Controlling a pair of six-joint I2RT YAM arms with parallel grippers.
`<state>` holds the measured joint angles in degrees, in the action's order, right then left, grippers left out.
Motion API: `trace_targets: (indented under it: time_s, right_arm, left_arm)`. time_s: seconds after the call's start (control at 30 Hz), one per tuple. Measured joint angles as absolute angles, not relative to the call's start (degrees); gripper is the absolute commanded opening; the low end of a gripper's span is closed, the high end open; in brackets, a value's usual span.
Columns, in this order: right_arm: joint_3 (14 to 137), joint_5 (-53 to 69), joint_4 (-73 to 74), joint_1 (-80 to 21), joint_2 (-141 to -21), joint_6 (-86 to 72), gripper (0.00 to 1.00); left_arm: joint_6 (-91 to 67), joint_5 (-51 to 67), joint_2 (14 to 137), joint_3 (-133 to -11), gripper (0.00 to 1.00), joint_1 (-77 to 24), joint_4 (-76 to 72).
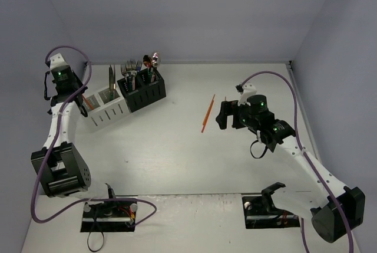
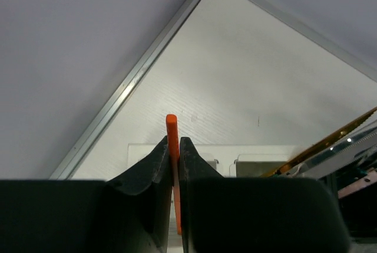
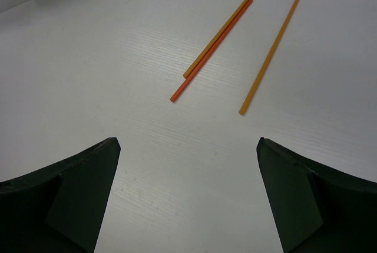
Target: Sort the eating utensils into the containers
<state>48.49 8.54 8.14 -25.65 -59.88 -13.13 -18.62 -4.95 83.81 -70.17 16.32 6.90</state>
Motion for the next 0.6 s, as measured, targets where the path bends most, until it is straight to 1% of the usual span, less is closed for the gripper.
trace_targets:
  time_s: [0.1, 0.17, 0.23, 0.37, 0.47, 0.6]
  right_arm:
    - [48.4, 8.7, 8.3, -24.6, -59.9, -13.1, 1.00]
    - [48.4, 8.7, 8.4, -24.3, -59.9, -13.2, 1.00]
    - [48.4, 8.8, 8.4, -24.1, -60.1, -13.4, 1.00]
    - [48.4, 8.4, 8.4, -24.0, -62.9, -14.5, 1.00]
    - [48.7, 7.2, 8.5, -24.0, -66.7, -16.1, 1.00]
    - [50.3, 5.1, 8.9, -24.0, -72.7, -18.2, 0.98]
  left_arm:
    - [-18.2, -4.9, 83.8, -66.9, 0.08, 16.3, 2.9]
    - [-18.1, -4.9, 83.9, -65.3, 0.13, 16.3, 1.0]
    - [-18.0, -4.8, 84.2, -64.3, 0.25, 16.3, -0.7]
    - [-17.3, -4.5, 84.2, -63.1, 0.44, 16.3, -2.5]
    - [-16.9, -4.3, 83.4, -61.9, 0.53, 16.3, -3.1]
    - [-16.9, -3.8, 80.4, -61.6, 0.63, 16.3, -0.2]
